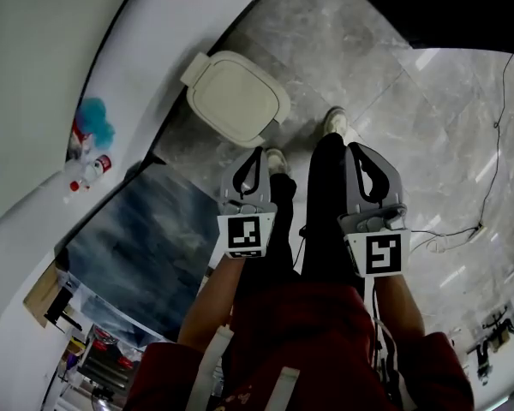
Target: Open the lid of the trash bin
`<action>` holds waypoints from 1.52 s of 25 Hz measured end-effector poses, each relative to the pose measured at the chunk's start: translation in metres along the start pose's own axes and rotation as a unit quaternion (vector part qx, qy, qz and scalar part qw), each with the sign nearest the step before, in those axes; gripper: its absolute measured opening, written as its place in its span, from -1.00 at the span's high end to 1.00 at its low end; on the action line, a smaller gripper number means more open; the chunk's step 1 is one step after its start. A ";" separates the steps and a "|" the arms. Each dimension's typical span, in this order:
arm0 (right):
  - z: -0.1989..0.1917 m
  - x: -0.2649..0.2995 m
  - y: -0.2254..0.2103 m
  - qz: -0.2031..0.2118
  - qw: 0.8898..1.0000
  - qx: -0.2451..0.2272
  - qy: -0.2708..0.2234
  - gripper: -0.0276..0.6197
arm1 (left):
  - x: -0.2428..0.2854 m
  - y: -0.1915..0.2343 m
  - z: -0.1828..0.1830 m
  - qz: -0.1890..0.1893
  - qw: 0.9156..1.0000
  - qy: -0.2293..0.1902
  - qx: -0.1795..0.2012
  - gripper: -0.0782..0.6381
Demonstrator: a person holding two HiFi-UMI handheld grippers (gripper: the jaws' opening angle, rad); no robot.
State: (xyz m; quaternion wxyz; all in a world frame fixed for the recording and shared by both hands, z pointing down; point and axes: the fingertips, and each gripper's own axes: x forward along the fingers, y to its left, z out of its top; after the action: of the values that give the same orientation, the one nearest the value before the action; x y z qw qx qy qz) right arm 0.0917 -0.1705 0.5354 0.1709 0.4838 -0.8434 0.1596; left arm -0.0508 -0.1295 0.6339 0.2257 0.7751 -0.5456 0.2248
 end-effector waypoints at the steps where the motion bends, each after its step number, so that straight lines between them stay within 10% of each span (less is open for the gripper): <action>1: -0.010 0.001 0.001 0.004 1.000 0.003 0.008 0.91 | 0.006 -0.002 -0.010 -0.003 1.000 0.008 0.001 0.76; 17: -0.114 0.012 0.006 0.037 0.996 0.025 0.080 0.91 | 0.062 -0.028 -0.145 -0.033 0.982 0.168 0.077 0.56; 29: -0.143 0.030 0.006 0.044 0.994 0.029 0.100 0.91 | 0.093 -0.034 -0.214 -0.069 0.930 0.292 0.213 0.10; 38: -0.151 0.034 0.007 0.047 0.992 0.032 0.111 0.91 | 0.105 -0.032 -0.224 -0.066 0.914 0.311 0.253 -0.01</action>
State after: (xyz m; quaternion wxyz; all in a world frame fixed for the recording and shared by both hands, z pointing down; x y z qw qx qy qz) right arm 0.0899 -0.1278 0.6845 0.2400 0.4278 -0.8356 0.2472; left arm -0.0110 -0.0644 0.8719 0.1948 0.7314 -0.3198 0.5699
